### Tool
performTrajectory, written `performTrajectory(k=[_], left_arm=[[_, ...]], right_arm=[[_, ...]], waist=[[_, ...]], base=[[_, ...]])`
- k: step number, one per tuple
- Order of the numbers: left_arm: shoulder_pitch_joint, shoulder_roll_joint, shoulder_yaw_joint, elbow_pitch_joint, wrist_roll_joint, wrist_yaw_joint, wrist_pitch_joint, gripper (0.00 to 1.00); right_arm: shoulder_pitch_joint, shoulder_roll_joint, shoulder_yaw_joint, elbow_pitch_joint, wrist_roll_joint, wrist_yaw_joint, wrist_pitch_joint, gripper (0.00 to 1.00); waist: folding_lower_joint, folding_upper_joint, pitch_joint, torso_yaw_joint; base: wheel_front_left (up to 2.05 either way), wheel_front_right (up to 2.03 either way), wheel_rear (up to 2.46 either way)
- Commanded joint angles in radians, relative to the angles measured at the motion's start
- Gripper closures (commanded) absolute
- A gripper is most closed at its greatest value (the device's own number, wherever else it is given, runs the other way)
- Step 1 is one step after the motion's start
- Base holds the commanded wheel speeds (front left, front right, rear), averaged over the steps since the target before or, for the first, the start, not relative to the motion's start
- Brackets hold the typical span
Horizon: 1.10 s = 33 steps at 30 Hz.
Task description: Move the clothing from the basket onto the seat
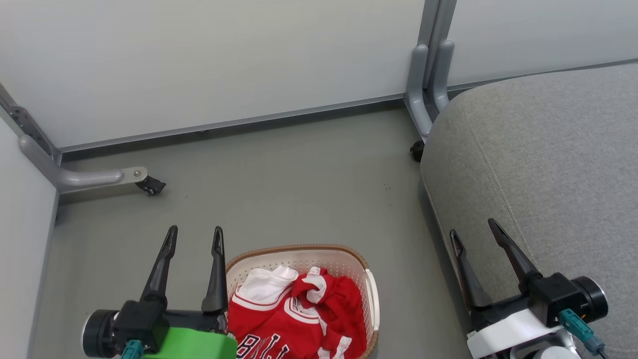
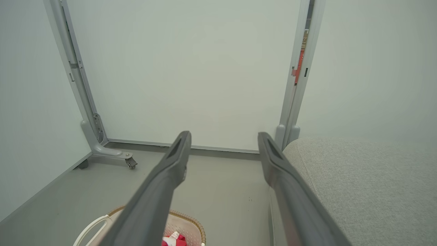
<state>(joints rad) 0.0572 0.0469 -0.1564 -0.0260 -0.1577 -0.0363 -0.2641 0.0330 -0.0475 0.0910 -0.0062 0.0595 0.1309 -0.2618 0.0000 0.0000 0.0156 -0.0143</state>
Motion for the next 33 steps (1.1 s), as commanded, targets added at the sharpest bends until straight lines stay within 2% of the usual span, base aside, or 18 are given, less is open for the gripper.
performTrajectory(k=[1, 10, 14, 23, 33], left_arm=[[0.015, 0.006, 0.003, 0.0, 0.006, 0.0, -0.001, 0.0], [0.017, 0.006, -0.014, 0.036, 0.061, 0.002, -0.001, 0.0], [-0.003, 0.006, -0.028, 0.069, 0.073, 0.006, -0.001, 0.0], [-0.142, 0.008, -0.095, 0.22, 0.128, -0.044, -0.001, 0.0], [-0.407, 0.072, -0.242, 0.487, 0.223, -0.084, -0.001, 0.0]], right_arm=[[0.015, -0.005, 0.0, -0.004, -0.006, 0.0, -0.005, 0.0], [0.009, -0.005, -0.001, -0.004, -0.003, 0.0, -0.005, 0.0], [-0.004, -0.005, -0.006, -0.008, -0.007, 0.0, -0.005, 0.0], [-0.092, -0.005, -0.027, -0.028, -0.011, 0.0, -0.004, 0.0], [-0.219, -0.004, -0.052, -0.047, 0.019, 0.0, -0.004, 0.0]], waist=[[0.0, 0.0, 0.0, 0.0], [0.0, 0.0, 0.017, -0.005], [0.0, 0.0, 0.056, -0.009], [0.0, 0.0, 0.248, -0.01], [0.0, 0.0, 0.483, -0.036]], base=[[0.0, 0.0, 0.0], [0.0, 0.0, 0.0], [0.0, 0.0, 0.0], [0.0, 0.0, 0.0], [0.0, 0.0, 0.0]])
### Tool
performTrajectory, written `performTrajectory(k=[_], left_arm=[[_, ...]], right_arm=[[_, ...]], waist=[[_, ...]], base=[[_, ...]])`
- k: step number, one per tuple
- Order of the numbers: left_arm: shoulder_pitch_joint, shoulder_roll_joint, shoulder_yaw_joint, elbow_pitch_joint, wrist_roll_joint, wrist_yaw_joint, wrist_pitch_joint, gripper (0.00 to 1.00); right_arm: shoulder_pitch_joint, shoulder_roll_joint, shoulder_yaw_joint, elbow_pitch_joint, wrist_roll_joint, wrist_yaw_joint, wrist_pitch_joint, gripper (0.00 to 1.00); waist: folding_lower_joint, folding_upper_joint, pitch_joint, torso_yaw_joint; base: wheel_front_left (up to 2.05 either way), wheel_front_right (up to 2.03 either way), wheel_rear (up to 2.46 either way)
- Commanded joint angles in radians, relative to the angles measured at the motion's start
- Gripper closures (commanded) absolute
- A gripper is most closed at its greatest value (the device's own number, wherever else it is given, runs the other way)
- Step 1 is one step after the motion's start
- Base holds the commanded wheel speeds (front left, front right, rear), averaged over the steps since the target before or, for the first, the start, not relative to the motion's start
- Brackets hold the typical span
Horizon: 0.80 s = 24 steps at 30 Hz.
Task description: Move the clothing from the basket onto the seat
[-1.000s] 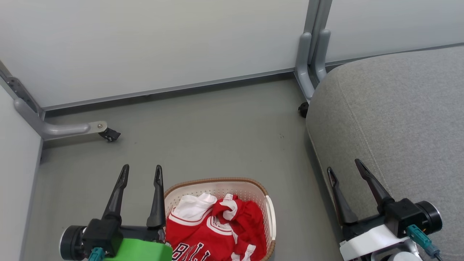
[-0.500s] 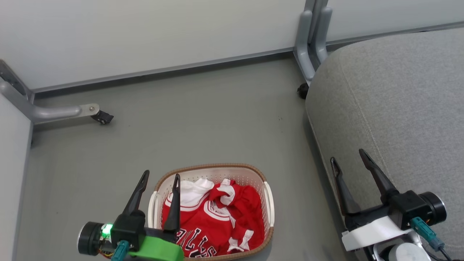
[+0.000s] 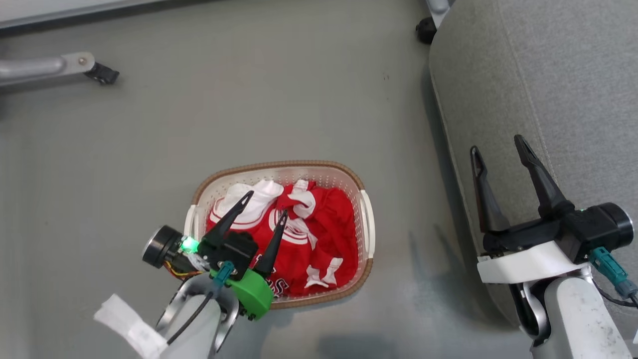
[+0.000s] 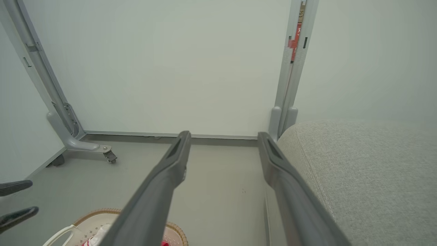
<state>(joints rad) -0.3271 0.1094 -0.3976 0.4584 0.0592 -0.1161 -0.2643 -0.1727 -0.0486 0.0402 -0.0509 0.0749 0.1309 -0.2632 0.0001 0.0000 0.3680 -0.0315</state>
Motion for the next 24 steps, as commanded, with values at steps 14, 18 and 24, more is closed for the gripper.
performTrajectory(k=[14, 18, 24], left_arm=[[-0.455, 0.085, -0.421, 0.396, 0.013, -0.015, 0.0, 0.0], [-0.539, 0.08, -0.513, 0.528, 0.007, -0.015, -0.001, 0.0], [-0.638, 0.093, -0.653, 0.653, -0.045, -0.015, 0.0, 0.0]], right_arm=[[-0.147, -0.003, 0.015, -0.04, 0.021, 0.0, -0.002, 0.0], [-0.166, -0.003, 0.028, -0.049, 0.047, 0.0, -0.002, 0.0], [-0.184, -0.003, 0.046, -0.055, 0.086, 0.0, -0.002, 0.0]], waist=[[-0.0001, 0.0, 0.388, -0.093], [-0.0001, 0.0, 0.443, -0.13], [-0.0001, 0.0, 0.523, -0.173]], base=[[0.0, 0.0, 0.0], [0.0, 0.0, 0.0], [0.0, 0.0, 0.0]])
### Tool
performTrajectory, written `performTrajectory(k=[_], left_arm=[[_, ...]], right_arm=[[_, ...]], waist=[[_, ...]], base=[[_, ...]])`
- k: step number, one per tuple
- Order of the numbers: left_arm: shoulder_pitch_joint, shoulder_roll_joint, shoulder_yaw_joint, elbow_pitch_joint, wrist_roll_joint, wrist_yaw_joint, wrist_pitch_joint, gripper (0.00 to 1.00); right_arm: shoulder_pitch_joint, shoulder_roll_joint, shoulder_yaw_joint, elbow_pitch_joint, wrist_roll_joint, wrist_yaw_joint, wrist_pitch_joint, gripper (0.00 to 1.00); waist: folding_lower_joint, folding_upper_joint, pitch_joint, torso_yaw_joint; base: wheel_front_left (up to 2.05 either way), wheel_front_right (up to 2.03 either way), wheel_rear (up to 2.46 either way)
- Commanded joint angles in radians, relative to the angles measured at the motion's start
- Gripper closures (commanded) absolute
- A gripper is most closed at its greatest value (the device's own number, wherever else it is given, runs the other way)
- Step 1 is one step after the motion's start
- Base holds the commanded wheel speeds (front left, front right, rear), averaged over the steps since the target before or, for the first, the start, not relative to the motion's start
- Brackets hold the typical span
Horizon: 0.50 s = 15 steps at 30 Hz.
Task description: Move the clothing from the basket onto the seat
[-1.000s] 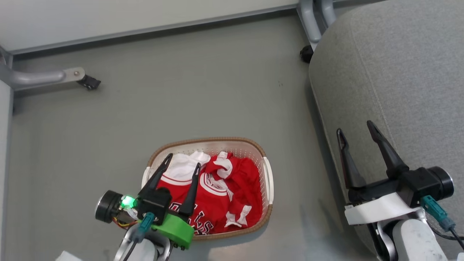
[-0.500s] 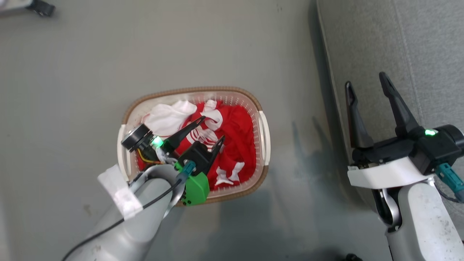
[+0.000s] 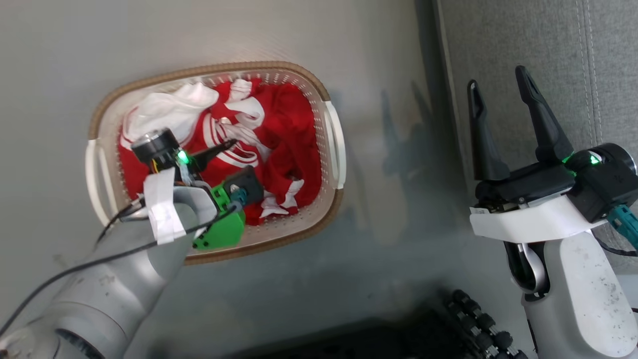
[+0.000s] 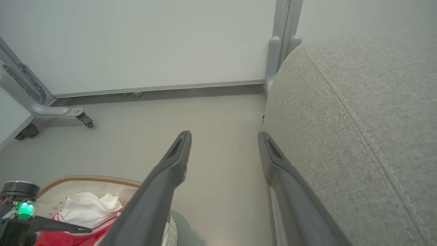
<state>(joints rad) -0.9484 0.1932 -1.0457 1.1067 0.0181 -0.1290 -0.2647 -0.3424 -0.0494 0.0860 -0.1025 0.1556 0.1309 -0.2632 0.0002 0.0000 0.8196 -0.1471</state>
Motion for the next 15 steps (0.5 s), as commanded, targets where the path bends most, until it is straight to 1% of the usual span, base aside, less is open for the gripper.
performTrajectory(k=[1, 7, 12, 15], left_arm=[[-0.026, 0.011, -0.022, 0.014, -0.011, -0.002, 0.0, 0.0], [-0.091, 0.012, -0.147, 0.096, -0.068, -0.002, 0.005, 0.0], [-0.135, 0.02, -0.2, 0.13, -0.113, -0.002, 0.023, 0.0], [-0.153, 0.025, -0.217, 0.146, -0.111, -0.002, 0.051, 0.0]], right_arm=[[-0.018, -0.001, 0.005, -0.007, 0.011, 0.0, -0.002, 0.0], [-0.039, -0.001, 0.03, -0.02, 0.025, 0.0, -0.002, 0.0], [-0.058, -0.002, 0.035, -0.041, 0.05, 0.0, -0.002, 0.0], [-0.067, -0.002, 0.039, -0.056, 0.058, 0.0, -0.002, 0.0]], waist=[[-0.0002, 0.0, 0.08, -0.061], [-0.0002, 0.0, 0.143, -0.079], [-0.0002, 0.0, 0.192, -0.088], [-0.0002, 0.0, 0.217, -0.091]], base=[[0.0, 0.0, 0.0], [0.0, 0.0, 0.0], [0.0, 0.0, 0.0], [0.0, 0.0, 0.0]])
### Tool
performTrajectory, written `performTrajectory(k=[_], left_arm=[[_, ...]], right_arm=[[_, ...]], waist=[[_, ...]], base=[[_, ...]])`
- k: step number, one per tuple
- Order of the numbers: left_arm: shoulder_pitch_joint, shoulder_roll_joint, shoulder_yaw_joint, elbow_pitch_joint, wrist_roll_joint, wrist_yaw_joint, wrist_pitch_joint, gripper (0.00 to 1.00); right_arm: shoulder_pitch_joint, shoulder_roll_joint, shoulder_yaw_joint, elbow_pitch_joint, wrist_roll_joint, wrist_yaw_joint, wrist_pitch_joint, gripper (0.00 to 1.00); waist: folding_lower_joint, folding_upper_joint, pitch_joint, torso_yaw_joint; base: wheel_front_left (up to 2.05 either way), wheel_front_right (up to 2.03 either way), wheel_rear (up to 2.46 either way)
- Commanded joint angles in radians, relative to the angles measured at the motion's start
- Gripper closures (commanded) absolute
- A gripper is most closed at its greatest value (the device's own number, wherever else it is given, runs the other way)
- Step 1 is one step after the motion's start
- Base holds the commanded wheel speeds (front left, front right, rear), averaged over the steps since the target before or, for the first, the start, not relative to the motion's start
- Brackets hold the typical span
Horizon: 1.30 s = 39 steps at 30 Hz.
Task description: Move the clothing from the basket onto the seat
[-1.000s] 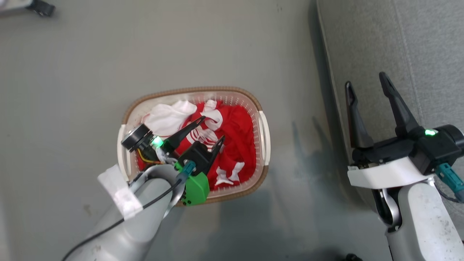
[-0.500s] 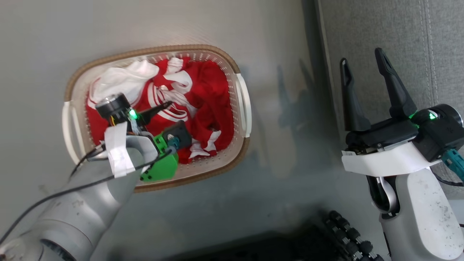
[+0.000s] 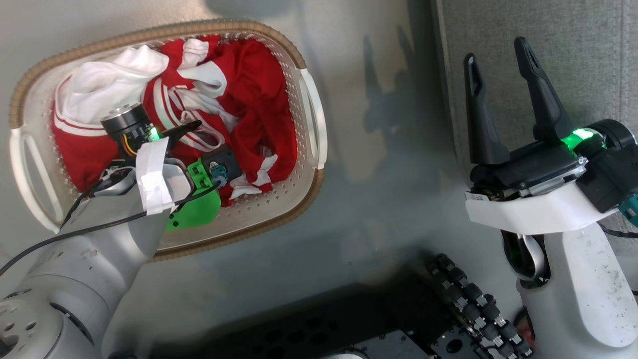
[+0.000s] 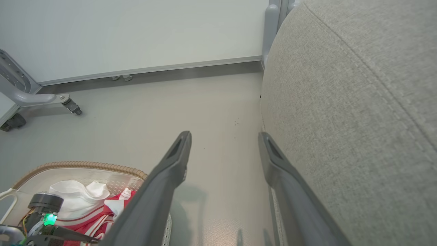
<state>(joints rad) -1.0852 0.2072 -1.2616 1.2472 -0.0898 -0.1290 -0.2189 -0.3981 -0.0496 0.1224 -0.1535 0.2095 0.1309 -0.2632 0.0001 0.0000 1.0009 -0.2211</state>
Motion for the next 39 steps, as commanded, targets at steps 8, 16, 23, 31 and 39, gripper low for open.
performTrajectory(k=[8, 16, 23, 31, 39], left_arm=[[-0.029, 0.028, -0.016, 0.023, -0.038, -0.002, 0.073, 0.0], [-0.043, 0.017, -0.019, 0.029, -0.034, -0.002, 0.072, 1.0], [0.036, -0.008, -0.009, 0.033, -0.061, 0.042, 0.012, 1.0], [0.172, -0.057, 0.053, 0.009, -0.146, 0.088, -0.039, 1.0], [0.334, -0.062, 0.168, -0.113, -0.262, 0.146, -0.045, 1.0]], right_arm=[[-0.032, -0.001, 0.028, -0.03, 0.006, 0.0, -0.002, 0.0], [-0.046, -0.002, 0.059, -0.025, 0.002, 0.0, -0.002, 0.0], [-0.027, -0.002, 0.067, 0.002, -0.003, 0.0, -0.002, 0.0], [0.038, -0.002, 0.063, 0.04, -0.029, 0.0, -0.002, 0.0], [0.138, -0.002, 0.06, 0.087, -0.055, 0.0, -0.002, 0.0]], waist=[[-0.0001, 0.0, 0.075, -0.022], [-0.0001, 0.0, 0.063, -0.009], [-0.0001, 0.0, -0.049, 0.014], [-0.0001, 0.0, -0.271, 0.051], [-0.0001, 0.0, -0.511, 0.092]], base=[[0.0, 0.0, 0.0], [0.0, 0.0, 0.0], [0.0, 0.0, 0.0], [0.0, 0.0, 0.0], [0.0, 0.0, 0.0]])
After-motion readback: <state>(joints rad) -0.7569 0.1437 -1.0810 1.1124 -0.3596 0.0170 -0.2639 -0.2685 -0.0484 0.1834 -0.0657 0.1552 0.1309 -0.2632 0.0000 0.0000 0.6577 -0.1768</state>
